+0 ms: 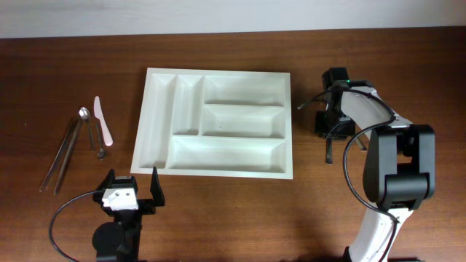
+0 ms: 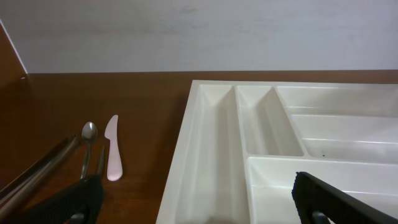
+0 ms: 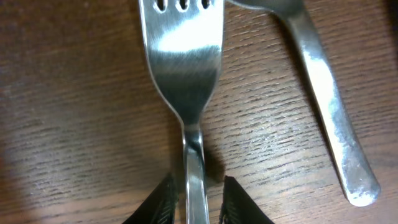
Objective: Pack container
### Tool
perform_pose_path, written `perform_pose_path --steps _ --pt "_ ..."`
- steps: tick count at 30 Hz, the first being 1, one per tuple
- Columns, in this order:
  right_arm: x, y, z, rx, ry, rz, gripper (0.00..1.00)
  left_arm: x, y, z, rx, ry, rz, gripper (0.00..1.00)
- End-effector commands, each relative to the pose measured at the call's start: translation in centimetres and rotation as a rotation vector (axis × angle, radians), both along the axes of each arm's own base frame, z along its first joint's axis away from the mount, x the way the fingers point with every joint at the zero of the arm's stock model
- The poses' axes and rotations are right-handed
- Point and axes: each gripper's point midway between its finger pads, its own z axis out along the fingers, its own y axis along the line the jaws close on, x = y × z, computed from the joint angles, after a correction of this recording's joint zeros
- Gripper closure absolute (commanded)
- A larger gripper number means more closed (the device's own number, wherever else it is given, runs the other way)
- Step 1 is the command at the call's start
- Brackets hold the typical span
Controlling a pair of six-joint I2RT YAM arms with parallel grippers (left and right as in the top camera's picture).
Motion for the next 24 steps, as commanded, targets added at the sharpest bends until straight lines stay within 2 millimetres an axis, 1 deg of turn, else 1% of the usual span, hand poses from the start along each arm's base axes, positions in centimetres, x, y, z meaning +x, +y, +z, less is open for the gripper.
perform_pose_path --steps 1,2,4,13,20,24 --pt "-2.5 0.6 -4.7 0.048 0.115 -0.004 0.61 0.0 0.0 -0.1 0.007 -0.002 -0.003 0.01" --pt "-2.5 0.6 -4.7 0.051 0.114 -0.004 0.58 0.0 0.0 -0.1 0.007 -0.002 -0.003 0.01" --pt "-2.4 0.6 -4.9 0.051 0.107 -0.003 0.57 0.0 0.0 -0.1 0.007 -0.002 -0.003 0.01" --pt "-1.8 1.9 -5.4 0.126 0.073 0.018 0.59 0.0 0.0 -0.1 0.007 -0.002 -0.003 0.01" --pt "-1.7 1.9 -5.8 0.126 0.062 0.018 0.59 0.0 0.0 -0.1 0.007 -0.002 -0.003 0.01" --pt "-1.5 1.9 -5.8 0.126 0.056 0.019 0.66 0.0 0.0 -0.1 0.007 -0.002 -0.003 0.01"
